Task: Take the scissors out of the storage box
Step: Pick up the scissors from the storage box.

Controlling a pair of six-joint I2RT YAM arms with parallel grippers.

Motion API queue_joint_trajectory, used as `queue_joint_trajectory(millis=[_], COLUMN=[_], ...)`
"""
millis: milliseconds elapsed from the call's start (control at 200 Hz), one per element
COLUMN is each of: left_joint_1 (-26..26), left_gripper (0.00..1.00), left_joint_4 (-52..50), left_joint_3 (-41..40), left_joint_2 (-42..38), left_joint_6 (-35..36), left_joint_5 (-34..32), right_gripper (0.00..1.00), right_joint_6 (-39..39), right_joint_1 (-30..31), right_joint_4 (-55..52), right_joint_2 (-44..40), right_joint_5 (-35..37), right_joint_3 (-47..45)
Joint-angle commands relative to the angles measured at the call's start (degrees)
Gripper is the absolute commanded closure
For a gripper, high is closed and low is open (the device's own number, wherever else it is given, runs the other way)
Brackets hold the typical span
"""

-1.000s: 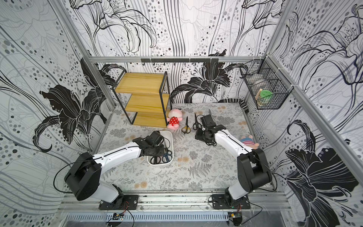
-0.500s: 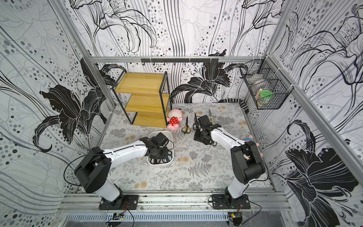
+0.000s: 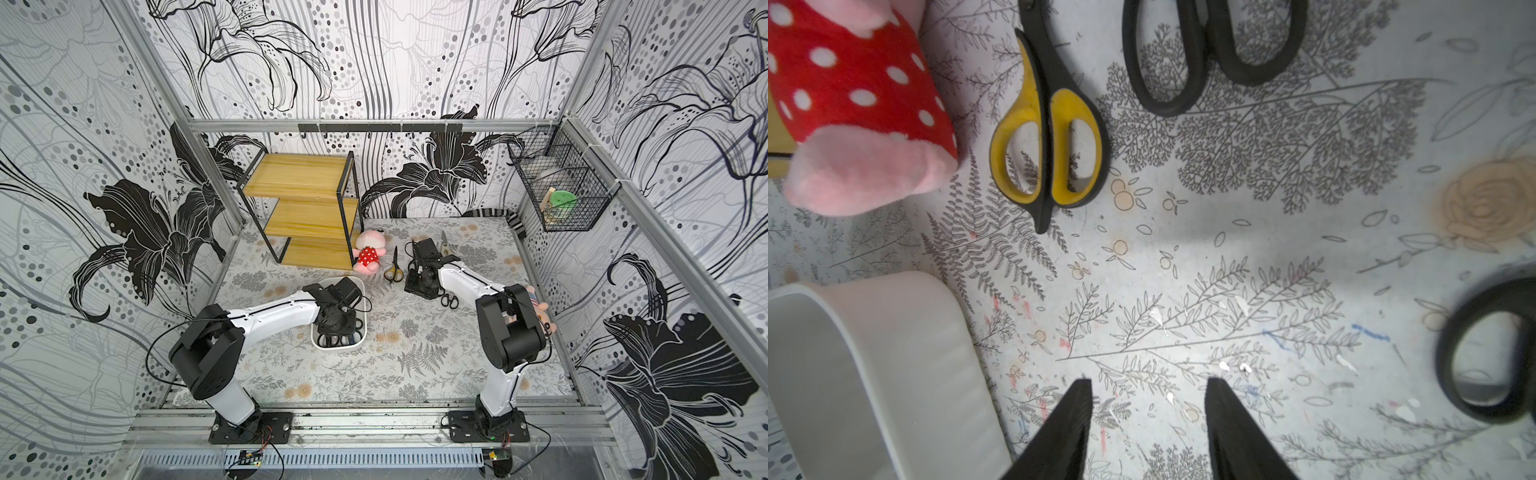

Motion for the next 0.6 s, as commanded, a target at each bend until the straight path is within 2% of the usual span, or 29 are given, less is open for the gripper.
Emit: queue_joint_trajectory(millis=[0, 375, 596], left_joint_1=[-0.2, -0.3, -0.1], left_gripper=[0.64, 0.69, 0.70], left_joint_4=[-1.5, 2.2, 3.8], left_joint_3=[-0.8, -3.4, -3.6], left_joint_2=[-2.5, -1.2, 2.6], left_joint_6=[-1.0, -0.1, 1.4], left_joint_5=[-0.2, 0.7, 1.6], right_gripper=[0.51, 0.52, 0.52], right_joint_6=[-0.8, -0.4, -0.2], right_joint_1=[0.8, 1.4, 1.3], right_joint_4=[0.0, -0.2, -0.5], right_joint_2=[1.4, -0.2, -1.0], right_joint_5=[-1.5, -0.6, 0.1], right_joint_3=[1.1, -0.1, -0.9])
